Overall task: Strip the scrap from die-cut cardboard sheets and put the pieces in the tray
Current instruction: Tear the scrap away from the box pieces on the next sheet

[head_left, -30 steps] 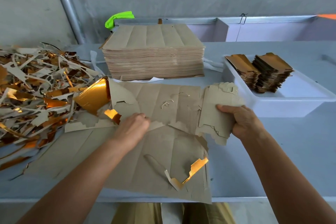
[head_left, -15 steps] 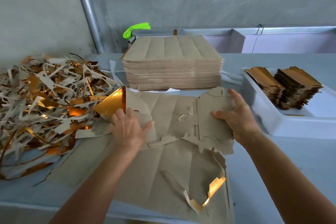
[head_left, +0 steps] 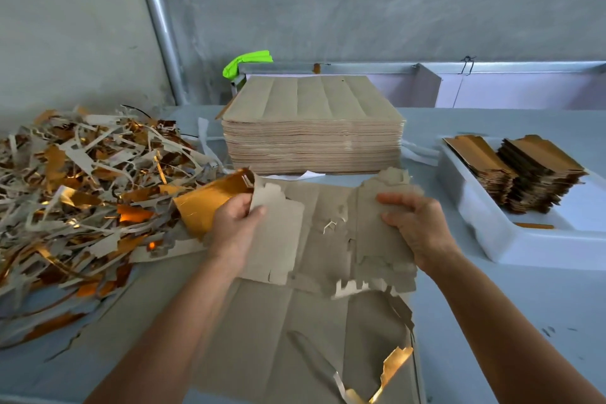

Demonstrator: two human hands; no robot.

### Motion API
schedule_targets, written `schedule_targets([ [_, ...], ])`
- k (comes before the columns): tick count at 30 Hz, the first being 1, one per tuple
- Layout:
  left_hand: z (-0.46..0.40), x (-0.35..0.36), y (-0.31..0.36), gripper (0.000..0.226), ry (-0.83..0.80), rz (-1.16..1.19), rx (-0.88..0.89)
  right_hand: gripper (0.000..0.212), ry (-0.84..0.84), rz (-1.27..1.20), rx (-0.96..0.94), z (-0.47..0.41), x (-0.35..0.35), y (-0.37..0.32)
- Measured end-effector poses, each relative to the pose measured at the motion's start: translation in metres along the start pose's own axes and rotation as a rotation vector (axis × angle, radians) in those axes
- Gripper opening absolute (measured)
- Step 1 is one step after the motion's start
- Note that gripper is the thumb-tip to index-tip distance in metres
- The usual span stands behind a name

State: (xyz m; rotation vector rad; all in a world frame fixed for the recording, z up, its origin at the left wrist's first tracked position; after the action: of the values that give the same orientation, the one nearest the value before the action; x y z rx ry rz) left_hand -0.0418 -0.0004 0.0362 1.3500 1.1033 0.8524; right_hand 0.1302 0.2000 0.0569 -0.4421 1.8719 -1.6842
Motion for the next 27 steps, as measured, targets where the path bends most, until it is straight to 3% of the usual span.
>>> schedule_targets([
  [2, 0.003, 0.006, 0.012, 0.016, -0.14, 0.319, -0.081, 0.035, 0.036, 0.181, -0.063, -0.004, -0.004, -0.01],
  [5, 0.009, 0.018, 0.025, 0.017, -0.272, 0.489, -0.146, 0.028, 0.028, 0.372, -0.175, 0.0, 0.002, -0.025],
  [7, 0.016, 0.028, 0.03, 0.018, -0.289, 0.526, -0.174, 0.015, -0.073, 0.36, -0.154, 0.008, 0.015, -0.026],
  [11, 0.031, 0.047, 0.025, 0.017, -0.295, 0.5, -0.182, 0.047, -0.231, 0.313, -0.083, 0.027, 0.035, -0.021],
  [14, 0.034, 0.048, 0.024, 0.018, -0.363, 0.497, -0.302, 0.036, -0.204, 0.427, -0.159, 0.03, 0.035, -0.019],
  [17, 0.026, 0.045, 0.029, 0.04, -0.5, 0.451, -0.466, 0.03, -0.307, 0.591, -0.28, 0.032, 0.035, -0.021],
  [22, 0.015, 0.046, 0.029, 0.005, -0.352, 0.308, -0.536, 0.023, -0.384, 0.639, -0.341, 0.039, 0.035, -0.019],
  [25, 0.006, 0.037, 0.019, 0.019, -0.153, 0.567, -0.524, 0.029, -0.188, 0.381, -0.134, 0.03, 0.023, -0.008],
  [27, 0.006, 0.03, 0.013, 0.02, -0.102, 0.755, -0.531, 0.032, -0.089, 0.13, 0.052, 0.026, 0.016, 0.001],
])
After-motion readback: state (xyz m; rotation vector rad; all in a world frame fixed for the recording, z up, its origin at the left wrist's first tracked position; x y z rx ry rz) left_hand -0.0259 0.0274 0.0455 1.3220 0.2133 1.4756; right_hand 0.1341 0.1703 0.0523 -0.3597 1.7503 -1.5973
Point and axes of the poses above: each hand's wrist, its own z-axis away from the middle knuckle, its own x-axis out of the palm, y = z × x, the point moved 2 cm from there along -z, towards the middle knuckle, and after that the axes turned 2 degrees about z, right-handed, at the moved point
